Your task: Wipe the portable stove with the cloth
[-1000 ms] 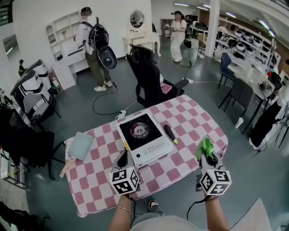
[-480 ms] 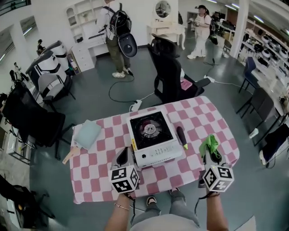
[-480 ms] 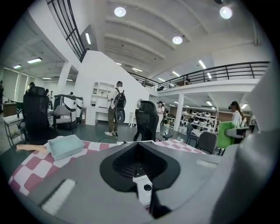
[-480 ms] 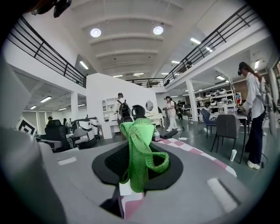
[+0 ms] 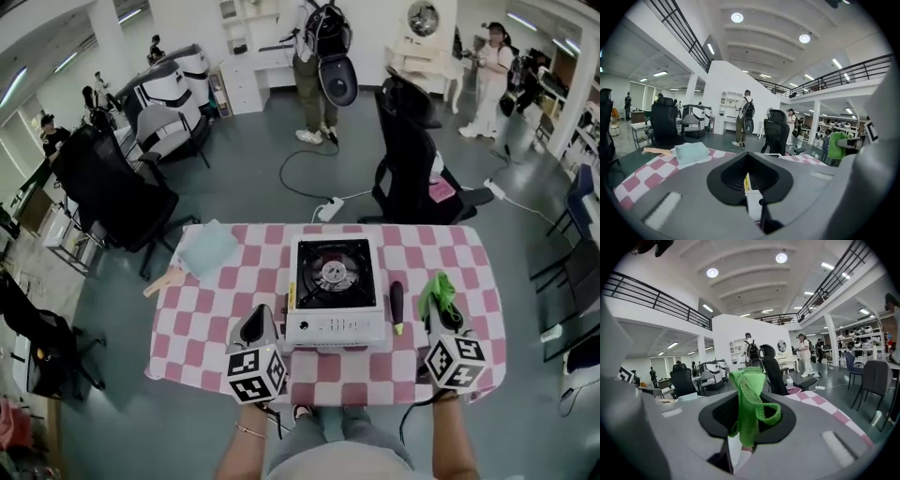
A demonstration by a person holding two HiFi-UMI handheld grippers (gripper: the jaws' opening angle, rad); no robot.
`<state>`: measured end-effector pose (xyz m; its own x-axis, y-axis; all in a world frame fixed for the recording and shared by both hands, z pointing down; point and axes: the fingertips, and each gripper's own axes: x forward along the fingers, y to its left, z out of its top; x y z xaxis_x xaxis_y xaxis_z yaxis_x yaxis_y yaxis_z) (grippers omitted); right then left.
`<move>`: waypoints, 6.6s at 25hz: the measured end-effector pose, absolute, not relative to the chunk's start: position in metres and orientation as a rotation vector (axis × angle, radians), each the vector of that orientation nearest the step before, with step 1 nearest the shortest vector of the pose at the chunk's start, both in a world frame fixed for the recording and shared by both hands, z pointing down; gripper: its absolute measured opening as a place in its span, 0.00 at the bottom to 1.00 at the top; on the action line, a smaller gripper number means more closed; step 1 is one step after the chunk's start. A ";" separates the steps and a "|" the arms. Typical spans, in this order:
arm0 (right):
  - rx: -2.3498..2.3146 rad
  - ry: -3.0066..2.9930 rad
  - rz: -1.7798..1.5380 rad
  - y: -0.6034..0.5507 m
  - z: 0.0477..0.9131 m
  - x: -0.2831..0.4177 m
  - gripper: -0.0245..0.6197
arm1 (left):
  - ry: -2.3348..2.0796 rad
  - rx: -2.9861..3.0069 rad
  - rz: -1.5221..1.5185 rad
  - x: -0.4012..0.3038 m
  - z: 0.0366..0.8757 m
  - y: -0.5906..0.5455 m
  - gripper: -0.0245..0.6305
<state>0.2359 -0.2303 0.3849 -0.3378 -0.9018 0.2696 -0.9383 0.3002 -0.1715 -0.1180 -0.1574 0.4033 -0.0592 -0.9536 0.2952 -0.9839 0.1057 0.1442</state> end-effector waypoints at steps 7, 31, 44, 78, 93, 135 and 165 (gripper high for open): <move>1.599 -2.495 0.490 -0.254 0.393 0.209 0.17 | -2.162 1.771 0.108 -0.138 0.415 -0.146 0.04; 0.988 -2.372 0.156 -0.359 0.444 0.169 0.17 | -2.292 1.591 0.118 -0.155 0.452 -0.135 0.04; 0.641 -2.147 -0.235 -0.417 0.499 0.142 0.17 | -2.319 1.482 0.116 -0.159 0.471 -0.132 0.04; 0.306 -1.814 -0.476 -0.440 0.556 0.123 0.17 | -2.279 1.416 0.123 -0.164 0.480 -0.133 0.04; 0.221 -1.779 -0.494 -0.395 0.559 0.131 0.17 | -2.256 1.465 0.117 -0.152 0.470 -0.123 0.04; 0.136 -1.634 -0.559 -0.249 0.561 0.162 0.17 | -2.185 1.581 0.063 -0.144 0.452 -0.088 0.04; 0.596 -1.501 0.029 -0.209 0.555 0.139 0.17 | -2.035 1.674 0.010 -0.179 0.461 -0.077 0.04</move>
<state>0.1388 -0.2093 0.5549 0.0974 -0.3404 0.9352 -0.3759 0.8575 0.3513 -0.1787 -0.0771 0.4606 -0.1177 -0.9178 0.3793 -0.9214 0.2433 0.3029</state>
